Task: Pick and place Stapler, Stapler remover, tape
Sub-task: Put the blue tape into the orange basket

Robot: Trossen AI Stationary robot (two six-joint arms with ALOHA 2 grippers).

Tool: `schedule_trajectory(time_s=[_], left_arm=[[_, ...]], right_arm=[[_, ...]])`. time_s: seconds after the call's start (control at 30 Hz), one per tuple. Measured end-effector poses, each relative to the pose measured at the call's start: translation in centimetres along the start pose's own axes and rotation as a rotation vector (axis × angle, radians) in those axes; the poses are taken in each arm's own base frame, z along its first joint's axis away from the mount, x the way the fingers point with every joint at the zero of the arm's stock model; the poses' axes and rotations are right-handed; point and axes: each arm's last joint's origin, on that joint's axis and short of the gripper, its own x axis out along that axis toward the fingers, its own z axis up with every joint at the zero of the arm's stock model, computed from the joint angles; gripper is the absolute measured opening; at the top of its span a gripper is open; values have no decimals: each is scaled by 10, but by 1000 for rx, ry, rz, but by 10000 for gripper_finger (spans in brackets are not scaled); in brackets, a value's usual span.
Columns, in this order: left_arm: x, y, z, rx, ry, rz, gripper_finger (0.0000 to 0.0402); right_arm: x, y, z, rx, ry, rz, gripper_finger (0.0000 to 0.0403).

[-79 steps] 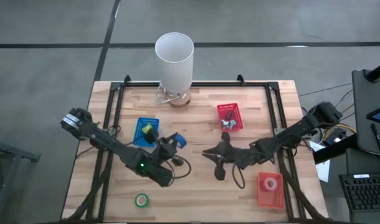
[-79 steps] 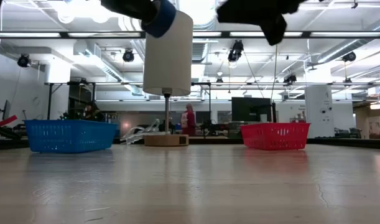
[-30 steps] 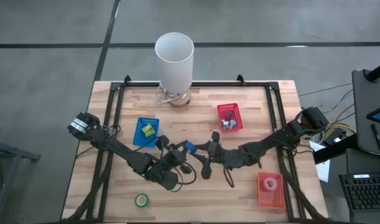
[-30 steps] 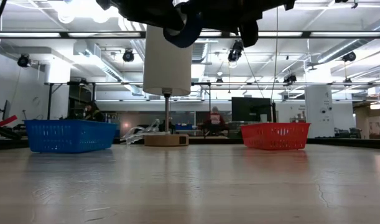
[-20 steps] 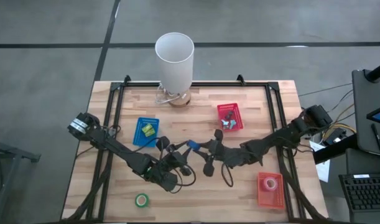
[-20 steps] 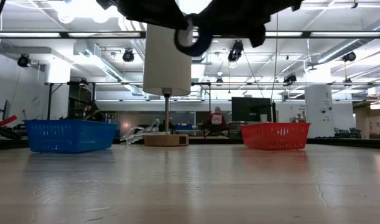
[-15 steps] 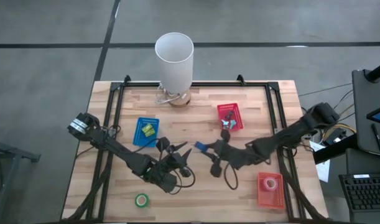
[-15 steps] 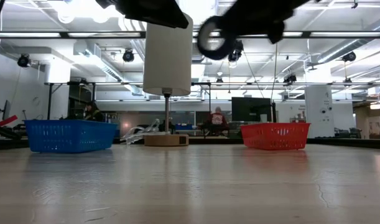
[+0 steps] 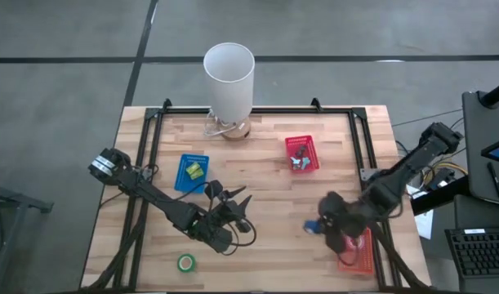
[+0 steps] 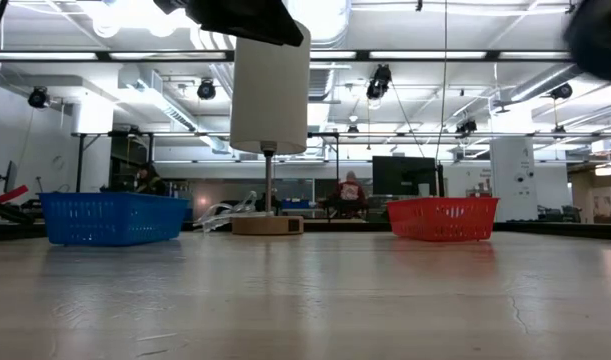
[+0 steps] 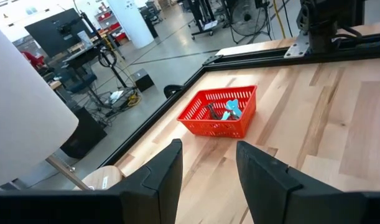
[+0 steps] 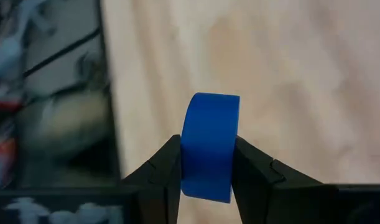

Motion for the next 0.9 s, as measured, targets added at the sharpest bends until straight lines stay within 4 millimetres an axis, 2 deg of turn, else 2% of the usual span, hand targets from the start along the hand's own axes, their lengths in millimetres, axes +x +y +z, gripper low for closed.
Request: schedule_trajectory(time_s=[0.2, 0.47, 0.77, 0.9], left_arm=[[0, 0, 0, -6, 0, 0, 153], [0, 0, 0, -26, -1, 0, 153], [0, 0, 0, -26, -1, 1, 153], [0, 0, 0, -26, 1, -4, 153]], right_arm=[[-16, 16, -36, 185, 209, 94, 104], [-16, 19, -81, 448, 338, -44, 105], [-10, 19, -104, 641, 375, -128, 105], [-3, 18, -111, 682, 458, -208, 105]])
